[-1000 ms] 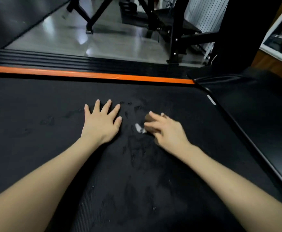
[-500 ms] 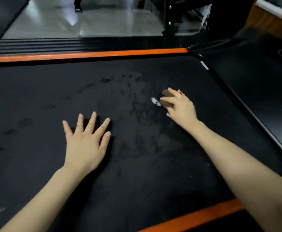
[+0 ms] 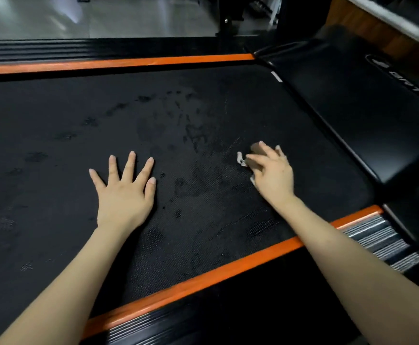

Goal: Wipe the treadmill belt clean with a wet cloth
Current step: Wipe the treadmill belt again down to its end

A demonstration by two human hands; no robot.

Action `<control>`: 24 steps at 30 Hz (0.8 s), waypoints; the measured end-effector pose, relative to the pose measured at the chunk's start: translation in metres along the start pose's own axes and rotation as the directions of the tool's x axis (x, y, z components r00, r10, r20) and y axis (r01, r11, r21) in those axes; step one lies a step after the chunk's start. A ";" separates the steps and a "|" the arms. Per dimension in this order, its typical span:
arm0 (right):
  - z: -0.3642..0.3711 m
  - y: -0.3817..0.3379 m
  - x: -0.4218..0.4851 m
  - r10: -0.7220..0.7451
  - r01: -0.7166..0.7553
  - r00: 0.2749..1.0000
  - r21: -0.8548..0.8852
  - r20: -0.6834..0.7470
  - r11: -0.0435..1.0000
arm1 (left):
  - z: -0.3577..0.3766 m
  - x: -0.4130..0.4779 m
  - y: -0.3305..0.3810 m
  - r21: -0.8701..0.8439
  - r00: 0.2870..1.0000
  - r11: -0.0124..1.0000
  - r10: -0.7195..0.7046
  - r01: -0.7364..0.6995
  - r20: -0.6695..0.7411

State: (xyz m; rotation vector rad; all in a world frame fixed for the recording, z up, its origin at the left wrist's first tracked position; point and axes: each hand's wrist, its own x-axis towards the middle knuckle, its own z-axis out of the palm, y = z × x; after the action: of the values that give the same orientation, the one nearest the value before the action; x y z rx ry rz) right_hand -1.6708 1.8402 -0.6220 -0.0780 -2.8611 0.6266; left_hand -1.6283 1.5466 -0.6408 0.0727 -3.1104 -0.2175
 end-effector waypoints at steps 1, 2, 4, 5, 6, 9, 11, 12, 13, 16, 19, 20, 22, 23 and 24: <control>0.006 -0.015 -0.010 -0.020 0.020 1.000 0.007 0.003 1.000 | -0.001 0.000 0.001 -0.008 1.000 1.000 -0.004 0.004 0.003; 0.013 -0.032 -0.023 -0.080 0.080 0.997 -0.002 0.008 0.997 | -0.002 0.000 0.001 -0.011 1.000 1.000 -0.003 0.003 0.005; 0.023 -0.068 -0.054 -0.238 0.236 0.967 0.034 0.087 0.971 | -0.003 0.000 0.000 -0.018 1.000 1.000 0.004 -0.003 0.008; 0.024 -0.079 -0.067 -0.301 0.292 0.943 0.079 0.143 0.953 | -0.003 0.000 -0.001 -0.018 1.000 1.000 0.008 -0.007 0.014; 0.021 -0.086 -0.076 -0.341 0.322 0.923 0.126 0.177 0.938 | -0.003 0.000 -0.002 -0.014 1.000 1.000 0.013 -0.013 0.018; 0.002 -0.062 -0.068 -0.356 0.352 0.892 0.066 0.277 0.934 | -0.002 0.000 -0.005 -0.018 1.000 1.000 0.023 -0.022 0.006; -0.016 -0.023 -0.056 -0.233 0.246 0.939 -0.021 0.253 0.969 | -0.002 -0.001 -0.006 -0.030 1.000 0.999 0.026 -0.026 0.004; -0.028 -0.004 -0.050 -0.125 0.140 0.968 -0.055 0.219 0.989 | -0.002 -0.001 -0.005 -0.033 1.000 0.999 0.026 -0.025 0.002; -0.041 0.012 -0.048 -0.013 0.028 0.984 -0.083 0.180 0.996 | -0.002 -0.001 -0.005 -0.030 1.000 0.999 0.026 -0.026 0.001; -0.047 0.022 -0.054 0.184 -0.178 0.980 -0.074 0.081 0.981 | -0.002 -0.001 -0.003 -0.015 1.000 1.000 0.024 -0.024 0.002; -0.017 -0.024 -0.083 -0.036 0.027 0.991 0.066 0.132 0.997 | -0.002 -0.001 -0.003 -0.015 1.000 1.000 0.020 -0.020 -0.006; -0.007 -0.042 -0.098 -0.170 0.145 0.963 0.131 0.208 0.981 | -0.002 0.000 -0.003 -0.015 1.000 1.000 0.021 -0.021 -0.006; 0.000 -0.065 -0.116 -0.370 0.307 0.871 0.230 0.324 0.923 | -0.002 0.000 -0.004 -0.012 1.000 1.000 0.029 -0.029 0.003; -0.003 -0.066 -0.115 -0.431 0.360 0.838 0.253 0.334 0.898 | -0.002 0.000 -0.005 -0.012 0.999 0.999 0.033 -0.033 0.007; -0.007 -0.061 -0.109 -0.483 0.425 0.811 0.236 0.331 0.874 | -0.003 -0.001 -0.006 -0.009 0.999 0.999 0.036 -0.036 0.007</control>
State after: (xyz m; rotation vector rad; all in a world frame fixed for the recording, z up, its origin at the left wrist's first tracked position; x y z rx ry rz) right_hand -1.5637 1.7769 -0.6115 0.8237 -2.9937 0.8191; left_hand -1.6272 1.5402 -0.6385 0.0160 -3.1150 -0.2320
